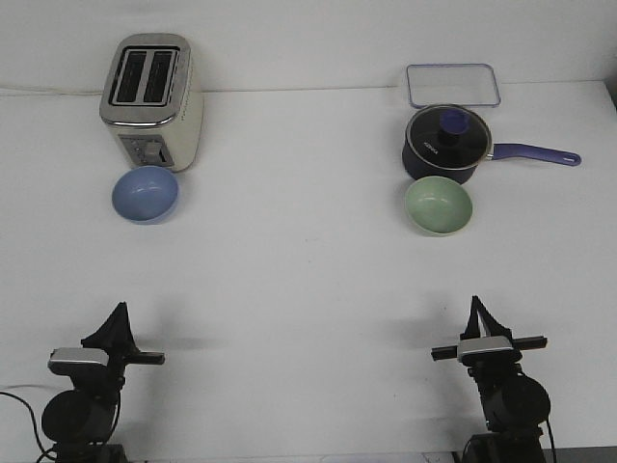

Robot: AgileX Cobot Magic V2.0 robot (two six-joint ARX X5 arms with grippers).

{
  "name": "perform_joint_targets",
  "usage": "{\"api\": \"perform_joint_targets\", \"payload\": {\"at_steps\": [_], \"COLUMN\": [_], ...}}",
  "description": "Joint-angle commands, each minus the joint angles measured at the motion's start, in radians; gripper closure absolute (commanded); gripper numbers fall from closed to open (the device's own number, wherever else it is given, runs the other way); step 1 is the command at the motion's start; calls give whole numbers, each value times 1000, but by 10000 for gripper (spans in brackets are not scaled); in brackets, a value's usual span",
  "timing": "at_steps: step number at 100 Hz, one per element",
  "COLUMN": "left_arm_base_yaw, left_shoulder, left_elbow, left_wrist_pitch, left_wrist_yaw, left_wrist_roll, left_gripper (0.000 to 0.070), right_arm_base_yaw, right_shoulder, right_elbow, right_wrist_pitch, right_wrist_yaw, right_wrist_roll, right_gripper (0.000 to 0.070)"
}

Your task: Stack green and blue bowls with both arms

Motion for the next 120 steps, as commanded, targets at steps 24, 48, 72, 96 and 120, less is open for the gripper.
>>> {"api": "perform_joint_targets", "payload": {"at_steps": [24,48,72,96,120], "left_arm_base_yaw": [-2,-2,-2,-2,-2], "left_shoulder": [-1,-1,-1,-1,-1], "left_elbow": [-19,-19,-19,-19,-19], "left_wrist_pitch": [9,9,9,9,9], "left_wrist_yaw": [-1,-1,-1,-1,-1], "left_wrist_roll": [-4,-4,-4,-4,-4], "left_gripper": [685,685,685,685,685], "right_arm_base_yaw": [0,0,0,1,-1], "right_shoulder": [0,0,0,0,15], "right_elbow": [-2,-2,-2,-2,82], "right_wrist_pitch": [13,13,13,12,-51], "right_wrist_yaw": [0,0,-2,-49,7], "right_wrist_roll": [-3,-3,-2,266,571], "right_gripper": [700,700,700,700,700]}}
